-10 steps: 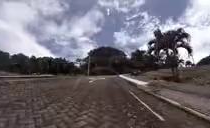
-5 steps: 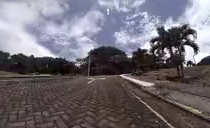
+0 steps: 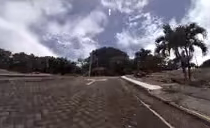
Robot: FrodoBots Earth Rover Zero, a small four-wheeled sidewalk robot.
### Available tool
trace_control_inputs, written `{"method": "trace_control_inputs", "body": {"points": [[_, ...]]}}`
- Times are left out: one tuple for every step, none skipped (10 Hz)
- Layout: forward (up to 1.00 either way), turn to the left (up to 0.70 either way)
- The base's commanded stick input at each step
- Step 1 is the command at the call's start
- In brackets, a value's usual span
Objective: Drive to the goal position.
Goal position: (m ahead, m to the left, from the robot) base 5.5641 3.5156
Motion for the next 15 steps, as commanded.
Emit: {"method": "trace_control_inputs", "body": {"points": [[1.00, 0.00], [1.00, 0.00], [1.00, 0.00], [1.00, 0.00], [1.00, 0.00], [1.00, 0.00], [1.00, 0.00], [1.00, 0.00], [1.00, 0.00], [1.00, 0.00], [1.00, 0.00], [1.00, 0.00], [1.00, 0.00], [1.00, 0.00], [1.00, 0.00]]}}
